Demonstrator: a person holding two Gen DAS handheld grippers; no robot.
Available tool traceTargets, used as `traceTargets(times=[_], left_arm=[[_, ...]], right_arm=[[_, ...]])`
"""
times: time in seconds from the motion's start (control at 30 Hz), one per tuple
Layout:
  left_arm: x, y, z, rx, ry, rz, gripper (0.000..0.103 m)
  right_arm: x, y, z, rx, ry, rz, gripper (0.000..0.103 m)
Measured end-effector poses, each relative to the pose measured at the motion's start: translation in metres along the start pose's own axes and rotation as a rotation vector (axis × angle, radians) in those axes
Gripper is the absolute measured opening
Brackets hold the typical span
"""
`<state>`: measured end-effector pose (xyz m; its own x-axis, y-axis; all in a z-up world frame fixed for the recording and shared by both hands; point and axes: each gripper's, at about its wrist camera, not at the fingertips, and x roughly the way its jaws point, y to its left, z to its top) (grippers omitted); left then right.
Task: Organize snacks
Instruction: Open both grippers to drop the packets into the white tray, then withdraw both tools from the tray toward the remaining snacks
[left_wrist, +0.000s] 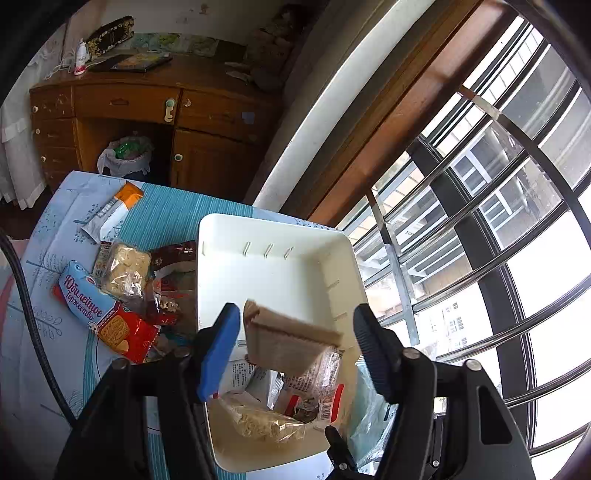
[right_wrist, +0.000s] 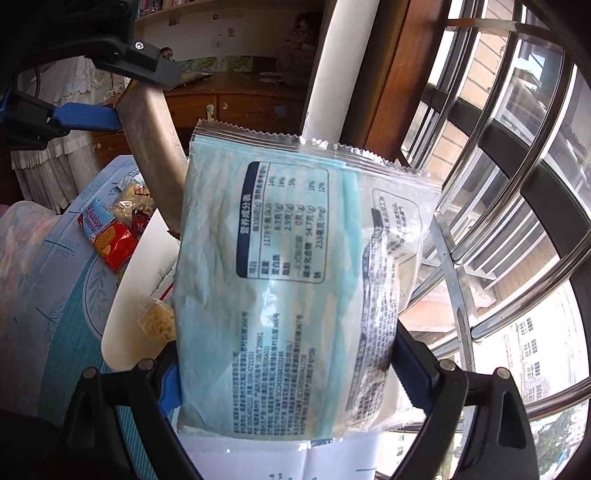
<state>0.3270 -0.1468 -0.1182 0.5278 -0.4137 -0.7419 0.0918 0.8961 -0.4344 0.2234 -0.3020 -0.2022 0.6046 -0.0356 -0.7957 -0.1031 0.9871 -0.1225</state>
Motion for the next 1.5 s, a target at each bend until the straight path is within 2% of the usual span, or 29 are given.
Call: traceTargets(times=[0.03, 0.13, 0.3, 0.6, 0.87, 1.23, 1.5], left_arm=[[0.002, -0.002, 0.0, 0.005, -0.002, 0.005, 0.076], [0.004, -0.005, 0.002, 0.023, -0.001, 0.018, 0.079], [0.002, -0.003, 0.003, 0.019, -0.009, 0.028, 0.08], [-0.016, 0.013, 0.002, -0.004, -0.049, 0.068, 0.08], [-0.035, 0.041, -0.014, -0.059, -0.034, 0.098, 0.08], [-0.057, 0.091, -0.06, -0.109, 0.026, 0.145, 0.08], [-0.081, 0.125, -0.068, -0.106, 0.04, 0.173, 0.08]], right_arm=[[0.003, -0.002, 0.0, 0.005, 0.008, 0.001, 0.095], [0.009, -0.008, 0.0, 0.026, 0.03, 0.015, 0.096], [0.004, -0.008, 0.003, 0.012, -0.024, 0.025, 0.103], [0.001, -0.005, 0.004, 0.006, -0.029, 0.041, 0.103], [-0.009, 0.0, 0.0, 0.026, -0.024, 0.069, 0.103], [-0.021, 0.02, -0.011, 0.067, 0.002, 0.145, 0.103], [-0.023, 0.041, -0.013, 0.125, 0.056, 0.195, 0.103]])
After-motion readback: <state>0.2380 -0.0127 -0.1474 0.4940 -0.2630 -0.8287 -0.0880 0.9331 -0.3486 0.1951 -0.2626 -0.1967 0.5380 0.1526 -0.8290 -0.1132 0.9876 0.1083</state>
